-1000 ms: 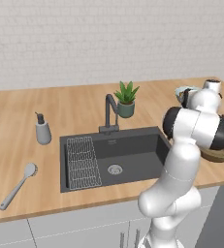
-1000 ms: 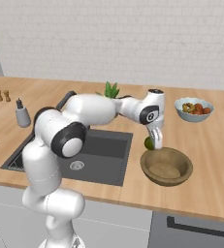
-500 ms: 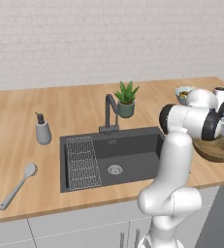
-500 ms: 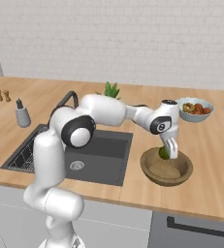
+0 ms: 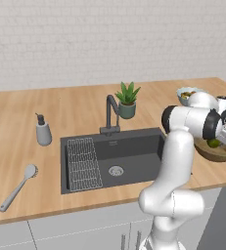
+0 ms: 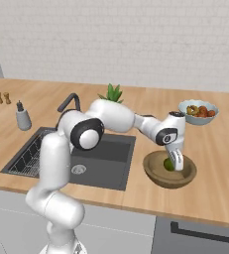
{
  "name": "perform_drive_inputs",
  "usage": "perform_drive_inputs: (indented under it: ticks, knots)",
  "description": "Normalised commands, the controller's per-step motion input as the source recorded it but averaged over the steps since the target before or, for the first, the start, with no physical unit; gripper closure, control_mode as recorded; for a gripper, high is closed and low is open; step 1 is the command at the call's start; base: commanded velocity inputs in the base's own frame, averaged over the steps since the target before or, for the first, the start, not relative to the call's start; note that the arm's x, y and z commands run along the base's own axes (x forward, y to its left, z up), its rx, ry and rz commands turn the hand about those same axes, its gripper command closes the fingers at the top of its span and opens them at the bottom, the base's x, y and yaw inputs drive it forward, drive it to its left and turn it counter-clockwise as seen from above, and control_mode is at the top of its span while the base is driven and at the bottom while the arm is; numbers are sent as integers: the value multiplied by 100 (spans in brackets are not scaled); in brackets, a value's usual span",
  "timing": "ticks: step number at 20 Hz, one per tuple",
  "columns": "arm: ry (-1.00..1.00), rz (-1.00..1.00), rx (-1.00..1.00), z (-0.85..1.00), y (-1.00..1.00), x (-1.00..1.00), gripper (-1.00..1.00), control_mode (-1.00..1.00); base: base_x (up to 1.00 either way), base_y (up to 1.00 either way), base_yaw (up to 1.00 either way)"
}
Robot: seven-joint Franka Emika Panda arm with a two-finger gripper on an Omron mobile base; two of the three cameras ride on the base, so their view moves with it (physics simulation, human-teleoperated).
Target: Pick the lime from the sink and place it in the bowl. Then pick the bowl and place it in the microwave. Then close the microwave door and press the start button.
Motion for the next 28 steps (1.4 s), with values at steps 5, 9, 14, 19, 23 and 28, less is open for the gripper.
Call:
perform_drive_inputs:
  ticks: [5, 9, 14, 19, 23, 28]
  knots:
    - [5, 0, 0, 0, 0, -3, -100, -100, 0, 0, 0]
    - [-5, 0, 0, 0, 2, -44, -100, -100, 0, 0, 0]
    - [-16, 1, -2, 7, 25, -57, -100, -100, 0, 0, 0]
    - [-19, 5, -13, 49, 55, -44, -100, -100, 0, 0, 0]
    - [-5, 24, -24, 52, 99, -24, -100, -100, 0, 0, 0]
    - [9, 38, -18, -2, 94, -6, -100, -100, 0, 0, 0]
